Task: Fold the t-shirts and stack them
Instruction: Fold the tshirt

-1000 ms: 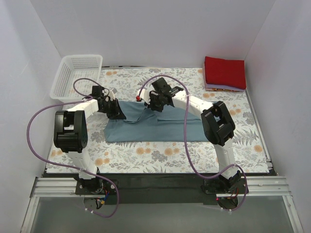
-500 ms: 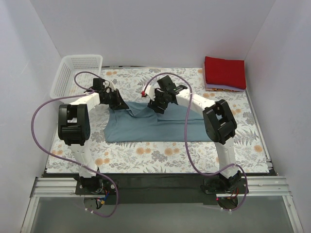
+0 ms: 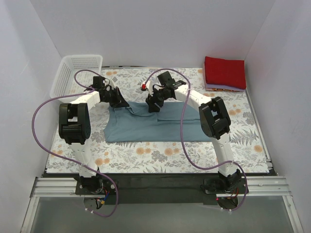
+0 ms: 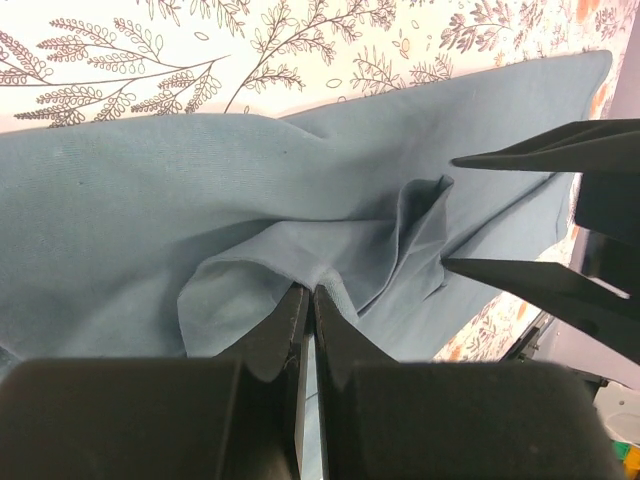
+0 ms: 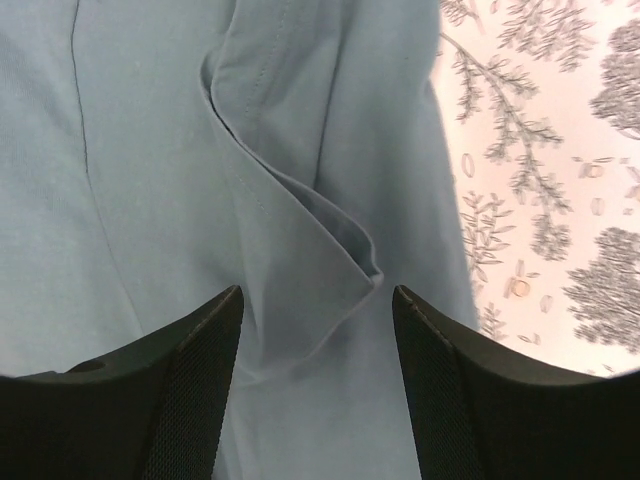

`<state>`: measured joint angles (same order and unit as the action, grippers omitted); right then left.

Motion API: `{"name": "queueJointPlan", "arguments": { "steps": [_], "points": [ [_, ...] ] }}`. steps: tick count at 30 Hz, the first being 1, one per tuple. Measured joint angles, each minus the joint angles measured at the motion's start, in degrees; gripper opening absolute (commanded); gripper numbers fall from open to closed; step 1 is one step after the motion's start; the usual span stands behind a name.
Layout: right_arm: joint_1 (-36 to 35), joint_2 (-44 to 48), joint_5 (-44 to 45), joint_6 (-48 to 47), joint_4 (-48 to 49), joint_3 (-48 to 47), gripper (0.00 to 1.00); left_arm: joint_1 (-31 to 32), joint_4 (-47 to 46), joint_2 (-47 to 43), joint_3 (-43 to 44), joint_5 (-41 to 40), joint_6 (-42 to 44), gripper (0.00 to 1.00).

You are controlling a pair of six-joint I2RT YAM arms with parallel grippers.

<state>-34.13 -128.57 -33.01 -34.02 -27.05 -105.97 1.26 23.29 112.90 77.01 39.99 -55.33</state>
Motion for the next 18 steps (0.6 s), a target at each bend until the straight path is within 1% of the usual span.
{"name": "queueJointPlan", "arguments": {
  "steps": [4,6,7,8,10,11,12,18],
  "points": [
    [-0.1,-3.0,-0.9,0.8,-0.4,-1.8,0.68,0.0,0.1,0.2,0.4,0.0,0.0,0.00],
    [-0.1,-4.3,-0.8,0.9,-0.5,-2.5,0.62,0.0,0.0,0.3,0.8,0.1,0.0,0.00],
    [-0.1,-4.7,-0.8,0.8,-0.7,-2.7,0.57,0.0,0.0,0.3,1.0,0.1,0.0,0.00],
    [-0.1,-5.0,-0.9,0.7,-0.9,-3.0,0.47,0.0,0.0,0.3,1.3,0.2,0.0,0.00],
    [-0.1,-5.2,-0.9,0.8,-1.2,-3.1,0.36,0.0,0.0,0.3,1.8,0.2,0.0,0.00],
    [-0.1,-5.2,-0.9,0.7,-1.3,-3.1,0.15,0.0,0.0,0.3,2.0,0.2,0.0,0.00],
    [-0.1,-5.2,-0.9,0.3,-1.3,-3.1,0.02,0.0,0.0,0.3,2.3,0.2,0.0,0.00],
    [0.3,-5.0,-0.5,0.8,-1.3,-2.5,0.01,0.0,-0.5,3.1,5.2,0.3,-1.1,0.00]
  ]
}}
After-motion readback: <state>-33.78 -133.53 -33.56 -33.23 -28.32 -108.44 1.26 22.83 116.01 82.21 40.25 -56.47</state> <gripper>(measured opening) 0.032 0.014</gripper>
